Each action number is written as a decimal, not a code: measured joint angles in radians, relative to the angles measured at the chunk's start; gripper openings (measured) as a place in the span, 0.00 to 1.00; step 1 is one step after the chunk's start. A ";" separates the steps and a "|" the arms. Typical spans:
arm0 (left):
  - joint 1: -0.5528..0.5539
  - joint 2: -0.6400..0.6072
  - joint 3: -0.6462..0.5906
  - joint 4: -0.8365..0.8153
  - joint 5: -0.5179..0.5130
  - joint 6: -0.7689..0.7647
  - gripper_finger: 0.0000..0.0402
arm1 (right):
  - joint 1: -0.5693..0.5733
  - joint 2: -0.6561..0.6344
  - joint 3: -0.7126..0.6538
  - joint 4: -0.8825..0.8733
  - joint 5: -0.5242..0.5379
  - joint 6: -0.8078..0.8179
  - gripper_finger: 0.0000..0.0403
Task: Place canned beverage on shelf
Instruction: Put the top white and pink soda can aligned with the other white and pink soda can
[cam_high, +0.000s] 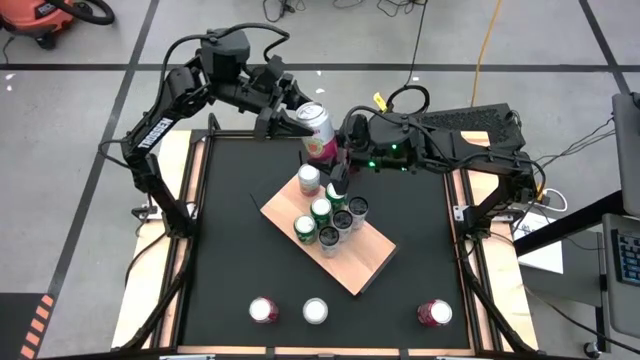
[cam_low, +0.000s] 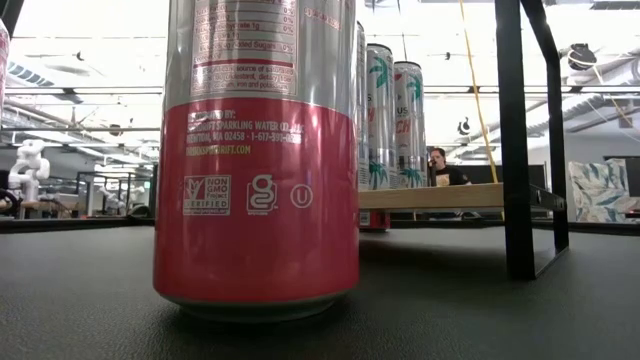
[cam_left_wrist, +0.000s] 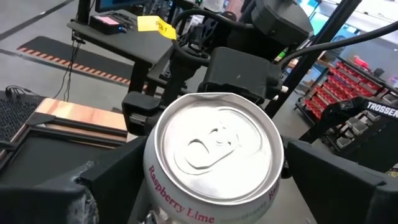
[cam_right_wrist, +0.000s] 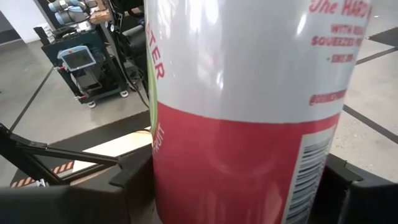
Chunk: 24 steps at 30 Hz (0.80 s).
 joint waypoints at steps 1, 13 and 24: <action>0.000 0.000 0.000 0.000 0.000 0.000 0.94 | 0.000 0.000 0.000 0.000 0.000 0.000 0.67; -0.013 0.000 0.000 -0.004 -0.006 0.049 0.79 | -0.002 0.000 0.000 -0.001 -0.002 -0.001 0.67; -0.015 -0.001 0.000 -0.005 0.001 0.079 0.73 | -0.002 0.001 0.000 0.000 -0.003 0.059 0.79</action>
